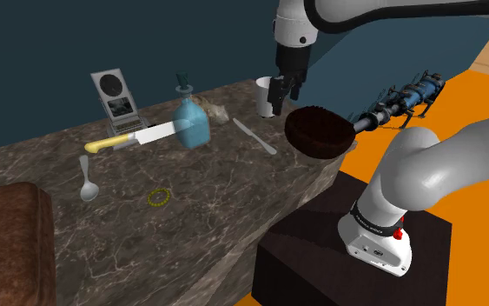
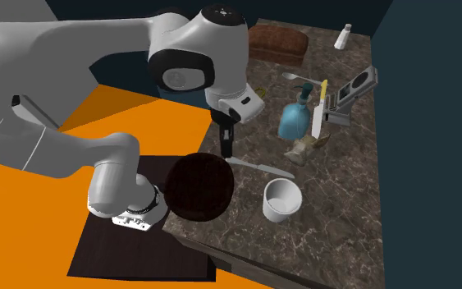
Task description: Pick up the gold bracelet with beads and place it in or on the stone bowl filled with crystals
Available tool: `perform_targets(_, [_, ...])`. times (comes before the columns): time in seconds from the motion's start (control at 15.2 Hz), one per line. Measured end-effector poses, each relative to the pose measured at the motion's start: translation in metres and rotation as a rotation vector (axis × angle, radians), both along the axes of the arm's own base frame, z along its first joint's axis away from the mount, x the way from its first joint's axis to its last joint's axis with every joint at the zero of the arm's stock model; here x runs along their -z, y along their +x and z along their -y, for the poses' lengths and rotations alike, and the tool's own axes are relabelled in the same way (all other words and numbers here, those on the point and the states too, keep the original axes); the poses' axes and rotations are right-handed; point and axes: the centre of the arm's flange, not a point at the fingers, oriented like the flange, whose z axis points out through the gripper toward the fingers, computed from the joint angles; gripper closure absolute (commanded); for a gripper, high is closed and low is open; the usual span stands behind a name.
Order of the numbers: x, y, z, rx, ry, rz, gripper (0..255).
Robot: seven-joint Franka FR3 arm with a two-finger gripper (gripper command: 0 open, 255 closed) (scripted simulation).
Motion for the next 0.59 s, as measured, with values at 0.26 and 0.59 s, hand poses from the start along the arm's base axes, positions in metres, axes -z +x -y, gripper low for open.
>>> perform_targets(0.26, [0.018,0.015,-0.047,0.016,0.017,0.005,0])
perform_targets(0.59, [0.040,0.036,-0.100,0.036,0.037,0.011,0])
